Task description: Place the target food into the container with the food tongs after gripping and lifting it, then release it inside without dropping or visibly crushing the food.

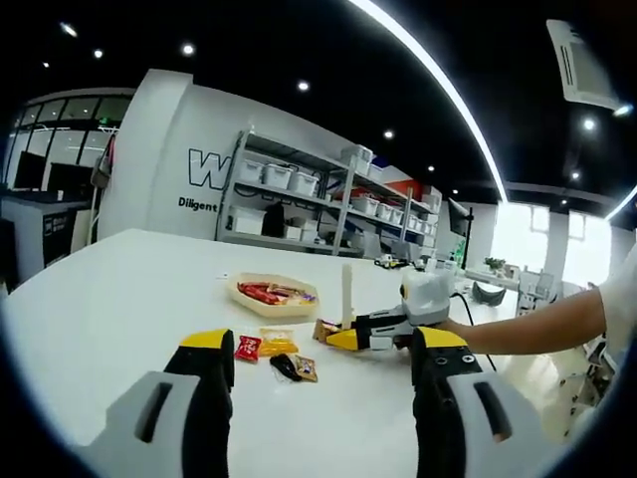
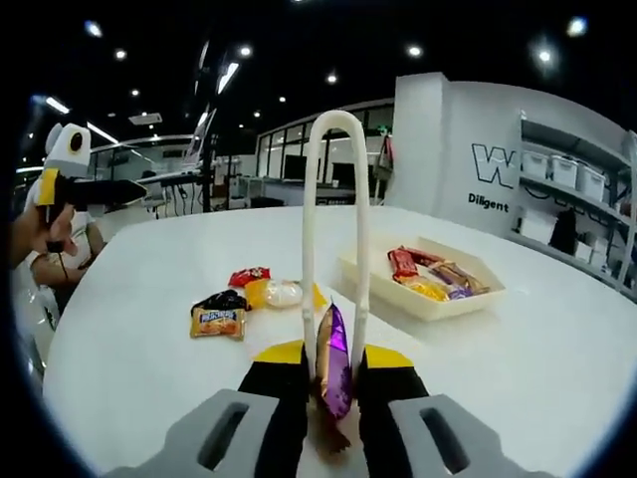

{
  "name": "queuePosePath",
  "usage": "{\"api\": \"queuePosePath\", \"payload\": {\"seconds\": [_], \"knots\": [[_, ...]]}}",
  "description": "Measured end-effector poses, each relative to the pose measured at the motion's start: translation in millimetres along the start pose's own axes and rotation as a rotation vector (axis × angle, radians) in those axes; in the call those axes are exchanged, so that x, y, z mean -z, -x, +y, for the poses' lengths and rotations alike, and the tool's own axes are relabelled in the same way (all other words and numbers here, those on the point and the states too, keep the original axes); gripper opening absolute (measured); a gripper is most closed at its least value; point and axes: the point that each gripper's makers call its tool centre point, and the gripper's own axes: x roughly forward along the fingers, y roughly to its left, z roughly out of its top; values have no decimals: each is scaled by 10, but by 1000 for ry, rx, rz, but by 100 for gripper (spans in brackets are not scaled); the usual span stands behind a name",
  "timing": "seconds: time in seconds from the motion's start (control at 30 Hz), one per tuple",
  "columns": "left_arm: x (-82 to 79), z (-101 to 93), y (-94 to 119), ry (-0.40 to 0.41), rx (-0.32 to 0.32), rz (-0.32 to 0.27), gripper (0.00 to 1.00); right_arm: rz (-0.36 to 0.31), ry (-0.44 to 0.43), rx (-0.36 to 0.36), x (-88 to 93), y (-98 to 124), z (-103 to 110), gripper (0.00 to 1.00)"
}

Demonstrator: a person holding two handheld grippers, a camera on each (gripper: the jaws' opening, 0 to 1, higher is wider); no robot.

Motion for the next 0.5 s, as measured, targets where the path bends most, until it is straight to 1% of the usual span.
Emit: {"api": "queuePosePath", "payload": {"seconds": [0.07, 0.13, 0.17, 0.2, 0.23, 0.27, 0.3, 0.37, 0.43, 0.5], "knots": [[7, 13, 11, 1, -5, 4, 71, 2, 9, 3, 4, 12, 7, 11], [1, 25, 15, 7, -6, -1, 71, -2, -3, -2, -5, 31, 23, 11], [1, 24, 16, 11, -6, -2, 71, -9, -21, 2, -35, 48, 6, 11], [1, 23, 14, 14, -5, -3, 71, -19, -15, 6, -67, 60, -10, 11], [6, 23, 10, 15, -4, -1, 71, -33, -17, 3, -109, 71, -19, 11], [11, 30, 1, 16, -5, -1, 71, -52, -42, 3, -179, 91, -23, 11], [21, 23, -10, 18, -4, 0, 71, -61, -43, 7, -227, 109, -32, 11], [45, 7, -32, 21, 0, 2, 71, -92, -62, 4, -371, 133, -69, 11], [67, -3, -49, 23, 4, 4, 71, -104, -72, 0, -475, 150, -57, 11], [100, -15, -66, 26, 7, 9, 71, -111, -69, 8, -542, 138, -93, 11]]}}
